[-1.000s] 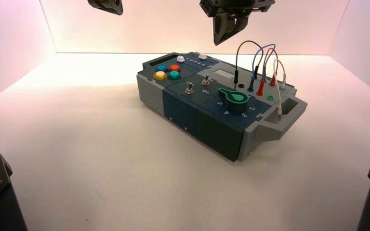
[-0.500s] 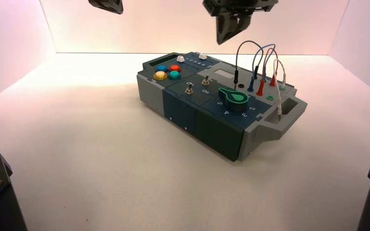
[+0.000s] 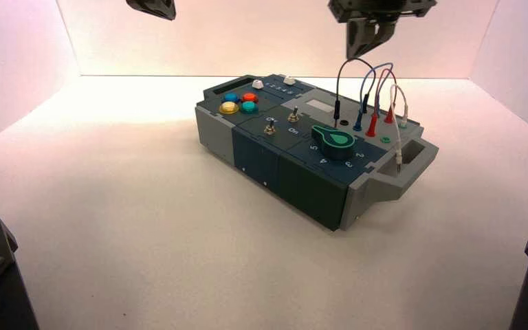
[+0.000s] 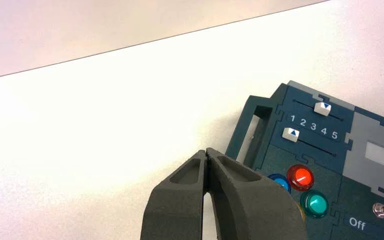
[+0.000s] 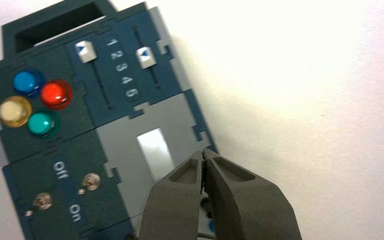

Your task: Move the right gripper to the right.

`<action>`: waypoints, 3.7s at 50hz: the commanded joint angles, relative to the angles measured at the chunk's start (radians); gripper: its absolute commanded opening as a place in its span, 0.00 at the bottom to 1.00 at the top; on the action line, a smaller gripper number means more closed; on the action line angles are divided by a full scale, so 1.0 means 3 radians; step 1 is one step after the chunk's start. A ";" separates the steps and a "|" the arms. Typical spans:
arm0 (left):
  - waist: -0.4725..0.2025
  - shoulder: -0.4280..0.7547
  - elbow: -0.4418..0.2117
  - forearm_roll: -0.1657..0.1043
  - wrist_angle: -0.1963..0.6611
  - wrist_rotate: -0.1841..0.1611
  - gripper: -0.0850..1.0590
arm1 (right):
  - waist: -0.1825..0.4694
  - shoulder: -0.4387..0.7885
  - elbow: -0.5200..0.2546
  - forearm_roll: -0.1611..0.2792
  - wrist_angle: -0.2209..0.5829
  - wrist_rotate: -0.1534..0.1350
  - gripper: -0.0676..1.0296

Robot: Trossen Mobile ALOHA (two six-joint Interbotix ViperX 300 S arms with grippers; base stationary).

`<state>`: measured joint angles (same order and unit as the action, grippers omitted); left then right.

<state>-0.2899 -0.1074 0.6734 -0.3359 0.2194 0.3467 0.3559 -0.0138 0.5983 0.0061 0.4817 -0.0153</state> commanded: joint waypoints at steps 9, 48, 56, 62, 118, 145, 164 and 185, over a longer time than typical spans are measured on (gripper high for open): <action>-0.0010 -0.0036 -0.0066 0.0010 -0.0031 0.0020 0.05 | -0.0276 -0.0133 -0.0046 -0.0056 -0.0031 0.0000 0.04; -0.0026 -0.0036 -0.0026 0.0000 -0.0031 0.0015 0.05 | -0.0951 -0.0138 0.0092 -0.0189 -0.0031 0.0000 0.04; -0.0026 -0.0036 -0.0026 0.0000 -0.0031 0.0015 0.05 | -0.1058 -0.0138 0.0082 -0.0215 -0.0031 0.0000 0.04; -0.0026 -0.0031 -0.0015 -0.0005 -0.0031 0.0010 0.05 | -0.1212 -0.0159 0.0102 -0.0215 -0.0031 0.0000 0.04; -0.0082 0.0020 0.0051 -0.0026 -0.0220 -0.0051 0.05 | -0.1452 -0.0230 0.0159 -0.0169 -0.0112 0.0010 0.04; -0.0082 0.0102 -0.0020 -0.0026 -0.0225 -0.0051 0.05 | -0.1442 -0.0036 0.0138 -0.0164 -0.0133 0.0010 0.04; -0.0077 0.0107 -0.0092 -0.0020 -0.0189 -0.0041 0.05 | -0.1437 -0.0036 0.0123 -0.0159 -0.0143 0.0005 0.04; -0.0066 0.0128 -0.0107 -0.0020 -0.0143 -0.0041 0.05 | -0.1375 -0.0107 0.0123 -0.0159 -0.0153 -0.0005 0.04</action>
<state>-0.3099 -0.0614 0.6703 -0.3421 0.1749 0.3329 -0.0706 -0.0107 0.6596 -0.0430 0.4464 -0.0138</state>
